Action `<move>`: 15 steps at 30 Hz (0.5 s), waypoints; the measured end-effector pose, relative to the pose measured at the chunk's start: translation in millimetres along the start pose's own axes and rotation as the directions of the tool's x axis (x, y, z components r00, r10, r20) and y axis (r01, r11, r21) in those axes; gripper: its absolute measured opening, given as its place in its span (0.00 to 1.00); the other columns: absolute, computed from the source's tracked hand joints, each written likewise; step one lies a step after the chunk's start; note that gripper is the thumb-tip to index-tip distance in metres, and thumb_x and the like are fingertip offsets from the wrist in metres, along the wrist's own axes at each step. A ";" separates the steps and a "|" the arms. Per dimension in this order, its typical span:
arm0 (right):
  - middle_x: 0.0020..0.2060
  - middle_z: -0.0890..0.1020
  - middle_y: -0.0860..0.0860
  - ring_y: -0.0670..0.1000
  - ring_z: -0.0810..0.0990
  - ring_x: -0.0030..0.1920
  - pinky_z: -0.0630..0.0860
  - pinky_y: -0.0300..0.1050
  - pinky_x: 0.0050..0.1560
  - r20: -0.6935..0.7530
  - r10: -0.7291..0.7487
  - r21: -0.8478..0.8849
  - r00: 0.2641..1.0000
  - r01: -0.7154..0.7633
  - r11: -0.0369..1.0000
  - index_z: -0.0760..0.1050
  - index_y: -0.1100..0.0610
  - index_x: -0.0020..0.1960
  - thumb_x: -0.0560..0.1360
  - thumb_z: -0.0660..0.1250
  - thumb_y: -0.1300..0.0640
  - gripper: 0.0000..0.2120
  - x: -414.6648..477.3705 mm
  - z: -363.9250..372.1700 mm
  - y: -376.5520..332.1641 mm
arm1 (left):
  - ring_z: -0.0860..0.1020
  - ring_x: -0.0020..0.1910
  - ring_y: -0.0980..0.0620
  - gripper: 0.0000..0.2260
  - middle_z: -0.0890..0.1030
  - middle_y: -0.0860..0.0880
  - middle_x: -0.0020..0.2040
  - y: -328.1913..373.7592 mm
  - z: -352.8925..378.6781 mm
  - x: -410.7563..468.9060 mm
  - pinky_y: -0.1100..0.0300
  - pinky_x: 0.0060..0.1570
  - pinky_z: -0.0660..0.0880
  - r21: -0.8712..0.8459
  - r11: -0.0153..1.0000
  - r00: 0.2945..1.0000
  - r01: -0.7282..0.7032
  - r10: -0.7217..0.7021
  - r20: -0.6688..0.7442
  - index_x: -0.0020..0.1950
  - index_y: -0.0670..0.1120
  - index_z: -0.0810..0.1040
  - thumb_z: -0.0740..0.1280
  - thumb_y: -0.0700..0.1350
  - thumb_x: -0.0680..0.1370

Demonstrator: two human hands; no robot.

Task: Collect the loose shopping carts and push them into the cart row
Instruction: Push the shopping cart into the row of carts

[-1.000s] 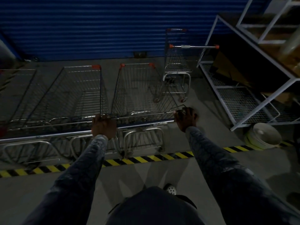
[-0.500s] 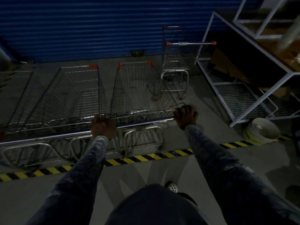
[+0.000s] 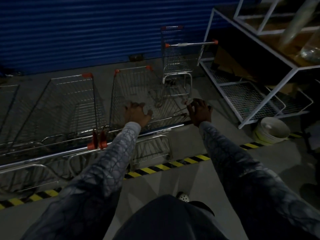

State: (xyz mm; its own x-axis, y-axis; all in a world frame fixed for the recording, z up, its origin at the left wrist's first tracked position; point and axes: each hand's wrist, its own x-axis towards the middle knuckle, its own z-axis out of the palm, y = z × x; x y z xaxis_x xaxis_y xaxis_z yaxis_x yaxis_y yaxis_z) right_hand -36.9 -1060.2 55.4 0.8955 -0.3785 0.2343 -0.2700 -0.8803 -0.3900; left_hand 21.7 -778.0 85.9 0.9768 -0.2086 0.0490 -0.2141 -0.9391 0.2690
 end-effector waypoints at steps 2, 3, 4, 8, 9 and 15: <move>0.66 0.76 0.52 0.56 0.70 0.68 0.61 0.56 0.65 -0.034 0.013 -0.008 0.999 -0.014 1.000 0.80 0.54 0.56 0.80 0.61 0.42 0.18 11.0 -7.1 18.1 | 0.62 0.74 0.43 0.34 0.74 0.45 0.71 30.4 -5.3 20.1 0.45 0.72 0.54 0.011 0.997 0.997 -0.082 0.082 -0.007 0.72 0.50 0.73 0.53 0.66 0.72; 0.66 0.76 0.52 0.56 0.70 0.68 0.62 0.57 0.65 -0.047 0.034 -0.012 0.998 -0.035 0.999 0.80 0.54 0.55 0.80 0.61 0.41 0.18 15.7 -11.0 28.2 | 0.62 0.74 0.43 0.33 0.74 0.45 0.71 44.4 -6.6 29.0 0.44 0.72 0.54 0.011 0.994 0.993 -0.113 0.113 -0.016 0.72 0.50 0.73 0.54 0.66 0.73; 0.67 0.76 0.52 0.56 0.70 0.68 0.62 0.57 0.66 -0.055 0.059 -0.013 0.997 -0.060 0.998 0.80 0.54 0.55 0.80 0.60 0.41 0.19 20.1 -14.9 39.6 | 0.62 0.73 0.43 0.31 0.73 0.45 0.71 58.4 -6.2 37.2 0.44 0.72 0.55 0.014 0.991 0.991 -0.134 0.134 -0.019 0.72 0.50 0.73 0.55 0.66 0.75; 0.69 0.74 0.52 0.56 0.67 0.70 0.61 0.59 0.68 -0.015 0.135 -0.018 0.991 -0.135 0.991 0.80 0.53 0.57 0.82 0.57 0.40 0.21 33.6 -30.6 87.5 | 0.62 0.72 0.42 0.26 0.72 0.45 0.72 107.1 7.4 59.1 0.44 0.71 0.55 0.019 0.982 0.982 -0.190 0.190 -0.018 0.71 0.49 0.73 0.62 0.62 0.78; 0.71 0.73 0.52 0.56 0.66 0.71 0.60 0.60 0.69 0.009 0.157 -0.027 0.988 -0.156 0.987 0.79 0.53 0.58 0.82 0.55 0.39 0.22 37.0 -35.0 98.1 | 0.62 0.72 0.42 0.27 0.72 0.45 0.72 116.9 13.5 63.8 0.43 0.71 0.55 0.022 0.981 0.981 -0.195 0.196 -0.019 0.71 0.48 0.72 0.62 0.62 0.78; 0.74 0.69 0.52 0.56 0.61 0.74 0.55 0.63 0.72 0.072 0.182 -0.036 0.981 -0.180 0.983 0.77 0.54 0.63 0.83 0.53 0.39 0.24 57.7 -51.1 144.0 | 0.58 0.75 0.40 0.35 0.66 0.45 0.76 150.0 54.1 89.6 0.41 0.73 0.54 0.076 0.980 0.982 -0.183 0.179 0.054 0.78 0.50 0.64 0.56 0.68 0.76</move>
State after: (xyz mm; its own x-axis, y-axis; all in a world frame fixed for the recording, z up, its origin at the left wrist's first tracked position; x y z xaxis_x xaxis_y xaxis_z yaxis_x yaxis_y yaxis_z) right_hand -42.2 -1223.4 58.3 0.8545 -0.5106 0.0949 -0.4391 -0.8079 -0.3931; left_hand 76.5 -952.3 78.6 0.9206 -0.3879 0.0443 -0.3892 -0.9030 0.1819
